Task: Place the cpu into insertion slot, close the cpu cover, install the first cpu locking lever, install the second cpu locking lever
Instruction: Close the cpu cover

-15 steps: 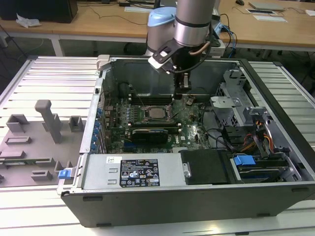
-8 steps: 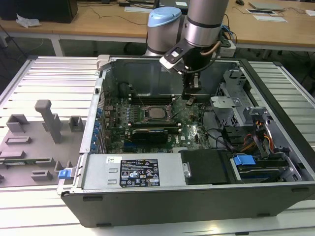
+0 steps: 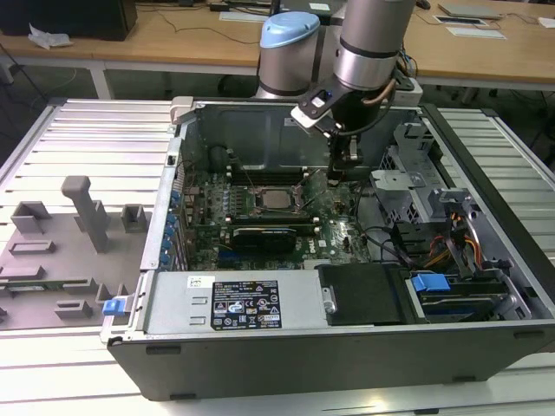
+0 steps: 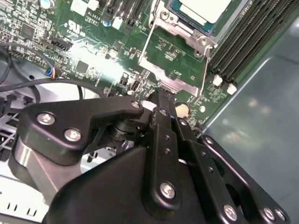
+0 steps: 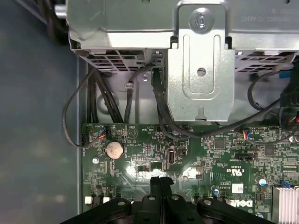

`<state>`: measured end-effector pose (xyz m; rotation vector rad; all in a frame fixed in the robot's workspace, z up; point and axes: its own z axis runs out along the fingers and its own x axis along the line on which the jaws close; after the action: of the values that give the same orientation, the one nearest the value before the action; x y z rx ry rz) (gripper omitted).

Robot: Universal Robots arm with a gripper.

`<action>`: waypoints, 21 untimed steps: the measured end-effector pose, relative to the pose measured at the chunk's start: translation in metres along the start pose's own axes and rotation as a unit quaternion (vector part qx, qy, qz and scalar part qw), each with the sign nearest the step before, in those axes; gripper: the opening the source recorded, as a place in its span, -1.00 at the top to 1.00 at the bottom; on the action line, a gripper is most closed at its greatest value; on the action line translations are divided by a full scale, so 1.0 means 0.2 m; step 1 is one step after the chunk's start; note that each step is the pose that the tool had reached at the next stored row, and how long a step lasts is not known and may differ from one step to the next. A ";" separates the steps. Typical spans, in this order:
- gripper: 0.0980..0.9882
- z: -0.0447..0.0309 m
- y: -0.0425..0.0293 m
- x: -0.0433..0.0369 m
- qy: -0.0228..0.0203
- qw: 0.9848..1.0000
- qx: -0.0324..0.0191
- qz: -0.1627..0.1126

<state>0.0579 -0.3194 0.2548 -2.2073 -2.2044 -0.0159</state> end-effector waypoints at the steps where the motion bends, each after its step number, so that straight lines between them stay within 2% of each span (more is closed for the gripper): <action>1: 0.98 0.017 0.000 0.000 0.000 1.000 0.000 0.000; 4: 0.98 0.017 0.000 0.000 0.000 1.000 0.000 0.000; 5: 0.98 0.019 0.002 0.000 0.000 1.000 0.009 0.000; 6: 0.98 0.019 0.003 0.000 0.000 1.000 0.022 0.000; 8: 0.98 0.020 0.007 -0.001 0.000 0.999 0.042 0.001; 9: 0.98 0.020 0.007 0.000 0.000 0.999 0.047 0.001; 10: 0.98 0.021 0.007 0.000 0.001 0.999 0.049 0.001; 13: 0.98 0.021 -0.006 0.000 0.000 0.999 0.048 0.001; 19: 0.98 0.022 -0.101 0.000 0.000 0.999 0.045 0.001; 21: 0.98 0.022 -0.162 0.000 0.000 0.999 0.042 0.001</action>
<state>0.0254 -0.3192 0.2507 -2.1651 -2.1606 0.0742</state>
